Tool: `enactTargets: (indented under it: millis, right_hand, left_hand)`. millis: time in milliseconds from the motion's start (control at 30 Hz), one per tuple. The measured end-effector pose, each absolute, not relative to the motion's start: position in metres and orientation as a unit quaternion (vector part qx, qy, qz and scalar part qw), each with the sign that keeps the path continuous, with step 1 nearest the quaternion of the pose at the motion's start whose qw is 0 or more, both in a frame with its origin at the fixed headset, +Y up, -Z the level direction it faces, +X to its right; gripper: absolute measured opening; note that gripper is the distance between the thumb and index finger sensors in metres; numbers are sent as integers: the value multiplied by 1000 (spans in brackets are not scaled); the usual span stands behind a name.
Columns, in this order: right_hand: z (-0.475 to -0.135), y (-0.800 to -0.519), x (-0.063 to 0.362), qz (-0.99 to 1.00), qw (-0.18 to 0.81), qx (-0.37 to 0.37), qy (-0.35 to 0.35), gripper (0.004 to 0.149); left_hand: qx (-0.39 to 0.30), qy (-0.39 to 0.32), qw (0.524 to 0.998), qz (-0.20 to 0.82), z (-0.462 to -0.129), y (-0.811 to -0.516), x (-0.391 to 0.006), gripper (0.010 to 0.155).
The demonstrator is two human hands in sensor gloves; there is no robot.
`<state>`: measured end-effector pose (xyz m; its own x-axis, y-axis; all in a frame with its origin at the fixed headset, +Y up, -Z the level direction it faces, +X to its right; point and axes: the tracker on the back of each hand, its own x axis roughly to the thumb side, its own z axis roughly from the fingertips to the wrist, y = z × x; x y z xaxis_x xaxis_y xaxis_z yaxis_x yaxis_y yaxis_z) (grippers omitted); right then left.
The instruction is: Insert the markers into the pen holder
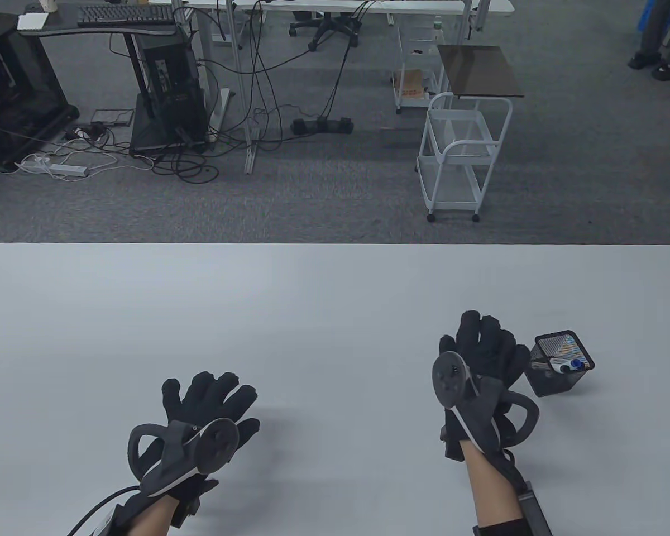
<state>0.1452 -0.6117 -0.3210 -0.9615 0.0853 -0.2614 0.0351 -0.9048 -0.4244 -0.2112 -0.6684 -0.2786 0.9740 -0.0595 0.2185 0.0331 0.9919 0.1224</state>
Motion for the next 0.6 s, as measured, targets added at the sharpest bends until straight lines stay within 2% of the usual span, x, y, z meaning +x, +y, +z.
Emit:
enactTargets:
  millis: [400,600]
  right_hand:
    - [-315,-642,63,980,19,-16,-199,63]
    - [-312,-658,38,978,-3,4,-208,64]
  left_hand:
    - [66,-111,991,-18,-278,-668,-214,59]
    - [69,-114,991,-16,-277,-668,-214,59]
